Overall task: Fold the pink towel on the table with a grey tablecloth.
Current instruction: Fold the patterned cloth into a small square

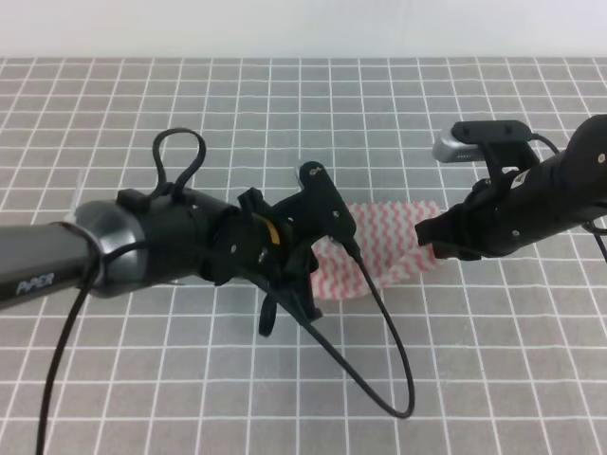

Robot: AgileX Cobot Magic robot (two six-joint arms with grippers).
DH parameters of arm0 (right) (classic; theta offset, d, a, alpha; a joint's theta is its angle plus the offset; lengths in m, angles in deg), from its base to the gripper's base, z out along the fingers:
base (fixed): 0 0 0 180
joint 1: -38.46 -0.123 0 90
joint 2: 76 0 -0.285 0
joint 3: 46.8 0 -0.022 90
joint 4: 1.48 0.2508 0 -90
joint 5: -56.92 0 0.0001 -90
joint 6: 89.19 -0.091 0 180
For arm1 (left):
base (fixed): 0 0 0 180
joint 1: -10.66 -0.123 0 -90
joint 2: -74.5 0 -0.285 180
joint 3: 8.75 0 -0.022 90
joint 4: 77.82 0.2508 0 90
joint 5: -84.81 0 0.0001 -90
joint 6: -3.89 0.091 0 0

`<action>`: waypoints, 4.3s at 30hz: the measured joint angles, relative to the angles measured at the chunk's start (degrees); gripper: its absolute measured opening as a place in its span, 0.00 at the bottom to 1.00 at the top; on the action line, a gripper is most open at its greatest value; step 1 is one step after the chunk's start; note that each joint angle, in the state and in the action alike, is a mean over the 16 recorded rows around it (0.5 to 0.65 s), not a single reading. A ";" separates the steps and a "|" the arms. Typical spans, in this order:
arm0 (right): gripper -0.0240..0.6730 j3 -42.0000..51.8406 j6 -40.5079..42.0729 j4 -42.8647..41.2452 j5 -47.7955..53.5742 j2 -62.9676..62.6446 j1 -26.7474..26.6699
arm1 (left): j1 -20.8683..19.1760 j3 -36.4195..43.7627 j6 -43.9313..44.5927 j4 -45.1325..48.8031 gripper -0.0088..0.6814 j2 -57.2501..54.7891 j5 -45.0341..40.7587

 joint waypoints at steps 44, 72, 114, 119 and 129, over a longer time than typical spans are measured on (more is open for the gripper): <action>0.01 -0.68 -0.04 -0.51 -7.14 3.25 0.03 | -3.41 -8.22 -6.02 2.46 0.01 -6.27 -0.66; 0.01 -1.13 -0.05 -0.54 -11.54 6.35 0.02 | -4.18 -10.05 -6.62 2.54 0.01 -8.98 1.50; 0.01 -1.72 0.11 -1.00 -15.52 6.74 1.11 | -5.02 -14.44 -6.47 2.80 0.01 -12.38 2.55; 0.01 -1.72 0.17 -1.01 -16.11 7.28 1.12 | -5.22 -15.21 -6.58 2.80 0.01 -12.61 1.78; 0.01 -1.71 0.20 -1.02 -17.23 8.40 1.12 | -5.86 -15.29 -6.65 2.74 0.01 -12.91 1.49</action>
